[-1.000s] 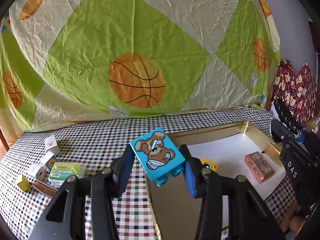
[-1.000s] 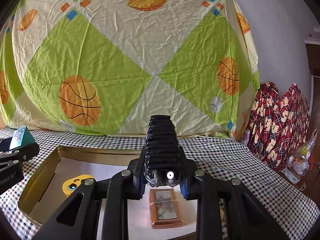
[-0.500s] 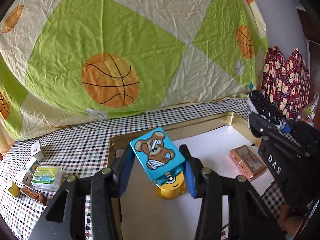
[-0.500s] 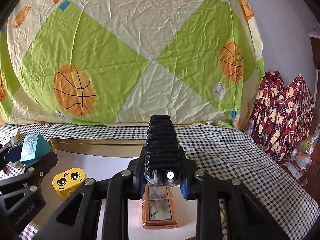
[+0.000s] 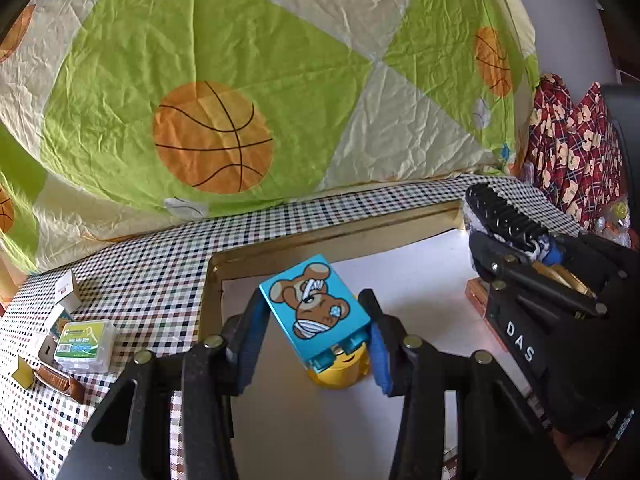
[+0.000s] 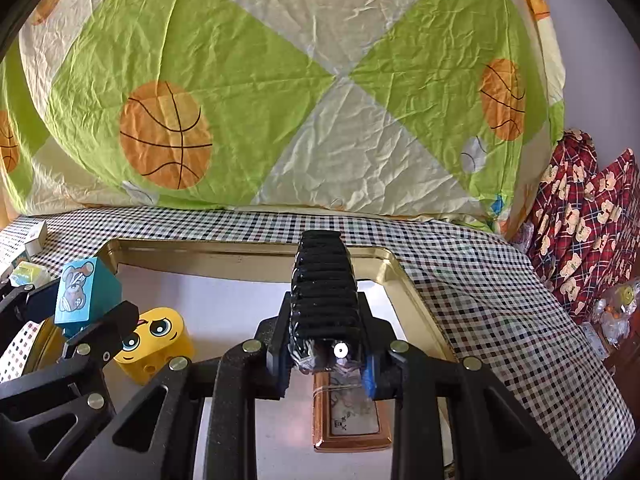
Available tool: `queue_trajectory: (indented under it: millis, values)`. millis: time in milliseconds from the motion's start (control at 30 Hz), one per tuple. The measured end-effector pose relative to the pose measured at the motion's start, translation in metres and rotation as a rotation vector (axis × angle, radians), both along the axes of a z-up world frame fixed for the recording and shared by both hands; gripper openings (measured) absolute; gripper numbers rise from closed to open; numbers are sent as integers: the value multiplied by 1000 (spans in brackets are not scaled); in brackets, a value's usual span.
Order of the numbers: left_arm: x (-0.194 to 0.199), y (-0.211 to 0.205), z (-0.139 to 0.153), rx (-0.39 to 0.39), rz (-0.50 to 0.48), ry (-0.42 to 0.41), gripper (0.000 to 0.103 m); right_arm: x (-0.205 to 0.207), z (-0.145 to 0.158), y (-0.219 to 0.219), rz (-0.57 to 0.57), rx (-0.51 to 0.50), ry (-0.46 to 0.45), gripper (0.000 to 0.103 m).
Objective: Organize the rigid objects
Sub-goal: 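Carry the brush and blue block into the tin tray and open both tools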
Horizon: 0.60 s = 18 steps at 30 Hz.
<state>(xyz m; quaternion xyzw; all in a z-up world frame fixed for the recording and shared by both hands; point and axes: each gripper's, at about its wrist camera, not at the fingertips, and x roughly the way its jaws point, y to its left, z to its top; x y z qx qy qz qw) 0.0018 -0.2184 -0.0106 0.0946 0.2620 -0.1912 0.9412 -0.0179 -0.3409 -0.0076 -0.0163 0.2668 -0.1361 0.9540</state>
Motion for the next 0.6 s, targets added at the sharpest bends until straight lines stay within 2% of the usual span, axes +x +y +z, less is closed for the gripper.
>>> queue_trajectory:
  millis: [333, 600]
  values:
    - [4, -3, -4, 31, -7, 27, 45, 10, -6, 7, 49, -7, 58, 29]
    - [9, 1, -6, 22, 1, 55, 45, 9, -5, 12, 83, -16, 56, 29]
